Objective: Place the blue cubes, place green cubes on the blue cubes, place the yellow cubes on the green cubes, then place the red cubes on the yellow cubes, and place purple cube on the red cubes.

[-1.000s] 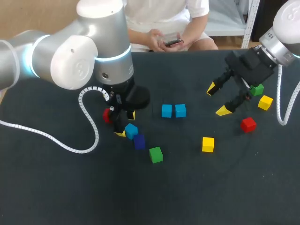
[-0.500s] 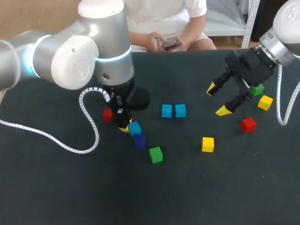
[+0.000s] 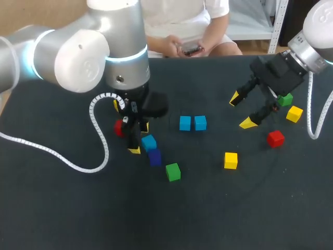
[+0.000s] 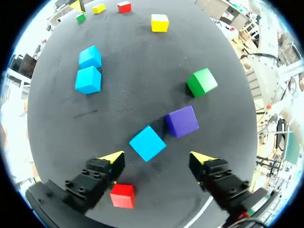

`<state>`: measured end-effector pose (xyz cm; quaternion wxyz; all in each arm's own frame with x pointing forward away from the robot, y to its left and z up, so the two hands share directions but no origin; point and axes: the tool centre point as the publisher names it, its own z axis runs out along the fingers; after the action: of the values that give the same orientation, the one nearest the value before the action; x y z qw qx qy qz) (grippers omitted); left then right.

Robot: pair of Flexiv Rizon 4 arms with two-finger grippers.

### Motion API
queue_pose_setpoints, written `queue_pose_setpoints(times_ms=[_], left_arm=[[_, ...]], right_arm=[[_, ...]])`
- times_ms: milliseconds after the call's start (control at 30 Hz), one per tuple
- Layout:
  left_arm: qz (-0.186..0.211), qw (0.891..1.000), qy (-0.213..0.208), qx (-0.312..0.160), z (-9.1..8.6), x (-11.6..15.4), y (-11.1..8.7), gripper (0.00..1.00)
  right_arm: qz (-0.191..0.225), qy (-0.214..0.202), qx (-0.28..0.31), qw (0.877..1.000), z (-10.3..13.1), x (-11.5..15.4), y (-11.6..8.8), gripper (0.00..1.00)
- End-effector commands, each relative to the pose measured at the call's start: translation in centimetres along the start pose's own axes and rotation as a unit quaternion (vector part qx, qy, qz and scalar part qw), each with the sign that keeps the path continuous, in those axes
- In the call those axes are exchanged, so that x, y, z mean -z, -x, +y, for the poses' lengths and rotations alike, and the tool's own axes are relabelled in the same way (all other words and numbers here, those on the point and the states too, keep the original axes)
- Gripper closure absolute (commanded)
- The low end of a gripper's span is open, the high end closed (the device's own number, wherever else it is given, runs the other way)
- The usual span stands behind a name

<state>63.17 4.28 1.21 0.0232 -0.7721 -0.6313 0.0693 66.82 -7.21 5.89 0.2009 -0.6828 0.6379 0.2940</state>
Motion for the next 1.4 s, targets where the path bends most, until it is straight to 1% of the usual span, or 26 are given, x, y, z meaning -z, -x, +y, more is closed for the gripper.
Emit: queue_pose_setpoints(times_ms=[33, 133, 200, 367, 467, 533, 567, 600, 633, 700, 733, 767, 933, 1100, 1233, 1400], left_arm=[[-0.004, 1.0, -0.004, 0.008, 0.4, -0.5, 0.3, 0.0], [-0.013, 1.0, 0.003, 0.007, 0.5, -0.8, 0.5, 0.0], [-0.017, 1.0, 0.016, -0.006, 0.6, -0.8, 0.8, 0.0], [-0.009, 0.999, 0.038, -0.035, 1.3, -0.5, 1.3, 0.0], [0.003, 0.997, 0.047, -0.054, 1.6, -0.2, 1.4, 0.0], [0.013, 0.995, 0.057, -0.081, 1.6, -0.1, 1.6, 0.0], [0.021, 0.994, 0.055, -0.093, 1.6, 0.0, 1.6, 0.0], [0.019, 0.991, 0.057, -0.116, 1.6, 0.0, 1.7, 0.0], [0.023, 0.99, 0.058, -0.125, 1.5, 0.0, 1.7, 0.0], [0.017, 0.986, 0.056, -0.158, 1.4, 0.2, 1.6, 0.0], [0.023, 0.984, 0.056, -0.17, 1.3, 0.2, 1.6, 0.0], [0.019, 0.982, 0.053, -0.178, 1.3, 0.2, 1.6, 0.0], [0.019, 0.979, 0.044, -0.198, 1.2, 0.3, 1.6, 0.0], [0.016, 0.97, 0.044, -0.239, 0.2, 0.2, 1.8, 0.0], [0.01, 0.965, 0.046, -0.257, 0.1, -0.1, 1.8, 0.0], [0.017, 0.963, 0.042, -0.266, 0.3, -0.6, 1.8, 0.0]], right_arm=[[-0.001, 0.0, 0.0, 1.0, 0.0, 0.0, 0.0, 0.0], [-0.001, 0.0, 0.0, 1.0, 0.0, 0.0, 0.0, 0.0], [-0.001, 0.0, 0.0, 1.0, 0.0, 0.0, 0.0, 0.0], [-0.001, 0.0, 0.0, 1.0, 0.0, 0.0, 0.0, 0.0], [-0.001, 0.0, 0.0, 1.0, 0.0, 0.0, 0.0, 0.0], [-0.001, 0.0, 0.0, 1.0, 0.0, 0.0, 0.0, 0.0], [-0.001, 0.0, 0.0, 1.0, 0.0, 0.0, 0.0, 0.0], [-0.001, 0.0, 0.0, 1.0, 0.0, 0.0, 0.0, 0.0], [-0.001, 0.0, 0.0, 1.0, 0.0, 0.0, 0.0, 0.0], [-0.001, 0.0, 0.0, 1.0, 0.0, 0.0, 0.0, 0.0], [-0.001, 0.0, 0.0, 1.0, 0.0, 0.0, 0.0, 0.0], [-0.001, 0.0, 0.0, 1.0, 0.0, 0.0, 0.0, 0.0], [-0.001, 0.0, 0.0, 1.0, 0.0, 0.0, 0.0, 0.0], [-0.001, 0.0, 0.0, 1.0, 0.0, 0.0, 0.0, 0.0], [-0.001, 0.0, 0.0, 1.0, 0.0, 0.0, 0.0, 0.0], [-0.001, 0.0, 0.0, 1.0, 0.0, 0.0, 0.0, 0.0]])
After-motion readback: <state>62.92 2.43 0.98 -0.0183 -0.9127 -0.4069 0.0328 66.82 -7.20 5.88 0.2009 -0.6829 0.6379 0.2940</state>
